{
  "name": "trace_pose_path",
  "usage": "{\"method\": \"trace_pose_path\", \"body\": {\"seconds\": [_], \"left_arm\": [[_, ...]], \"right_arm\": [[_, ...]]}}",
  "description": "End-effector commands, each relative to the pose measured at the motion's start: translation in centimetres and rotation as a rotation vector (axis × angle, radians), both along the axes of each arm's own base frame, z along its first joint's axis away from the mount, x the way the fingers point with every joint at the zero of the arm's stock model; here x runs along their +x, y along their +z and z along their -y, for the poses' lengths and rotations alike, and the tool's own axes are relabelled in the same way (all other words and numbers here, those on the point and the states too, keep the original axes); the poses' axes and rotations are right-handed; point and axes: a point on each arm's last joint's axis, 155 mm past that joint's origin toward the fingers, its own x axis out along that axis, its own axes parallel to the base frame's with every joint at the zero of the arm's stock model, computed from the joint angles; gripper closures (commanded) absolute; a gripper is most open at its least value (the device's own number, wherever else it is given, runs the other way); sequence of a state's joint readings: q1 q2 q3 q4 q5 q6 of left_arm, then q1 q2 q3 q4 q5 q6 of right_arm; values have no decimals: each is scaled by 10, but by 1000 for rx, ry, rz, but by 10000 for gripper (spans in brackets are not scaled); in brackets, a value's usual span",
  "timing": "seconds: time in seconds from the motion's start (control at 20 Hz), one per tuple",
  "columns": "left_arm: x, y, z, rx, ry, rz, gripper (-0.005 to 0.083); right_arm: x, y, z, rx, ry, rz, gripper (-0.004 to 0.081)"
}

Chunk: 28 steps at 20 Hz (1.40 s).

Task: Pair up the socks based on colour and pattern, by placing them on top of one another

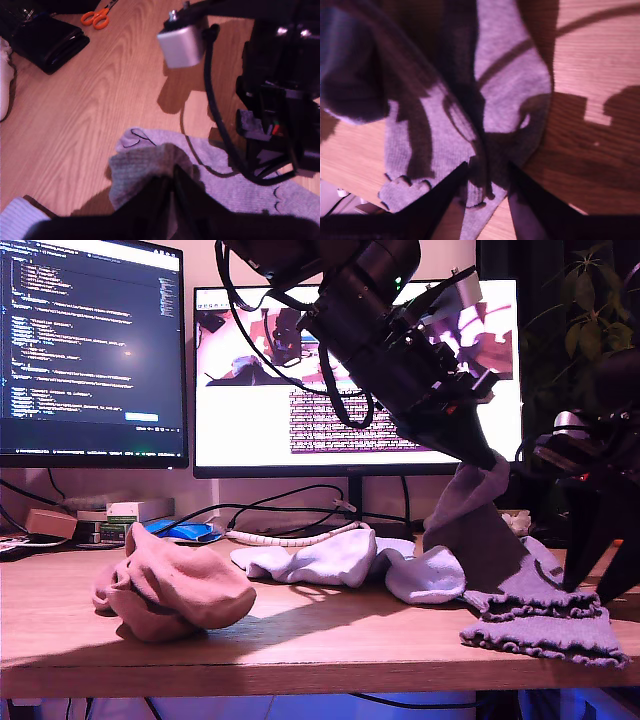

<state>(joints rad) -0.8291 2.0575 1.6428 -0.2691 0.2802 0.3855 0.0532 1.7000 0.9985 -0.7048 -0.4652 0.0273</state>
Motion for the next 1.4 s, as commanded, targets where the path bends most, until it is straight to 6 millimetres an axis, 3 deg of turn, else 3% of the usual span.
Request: {"method": "trace_pose_path", "body": {"seconds": [0.0,0.4,0.8,1.1,1.35], "left_arm": [[-1,1,0,-2,-7,6,794],[-1,1,0,-1,-7,6,794],[-1,1,0,-1,-7,5,794],[-1,1,0,0,-7,4,794],[-1,1,0,1,-8,4,794]], "right_arm": [[-2,-2,-4,12,-2,-16,558],[-8,0,-18,34,27,-29,560],[-10,1,-20,44,28,-36,560],[-3,12,-22,53,32,-26,560],[0,9,-16,8,39,-9,560]]}}
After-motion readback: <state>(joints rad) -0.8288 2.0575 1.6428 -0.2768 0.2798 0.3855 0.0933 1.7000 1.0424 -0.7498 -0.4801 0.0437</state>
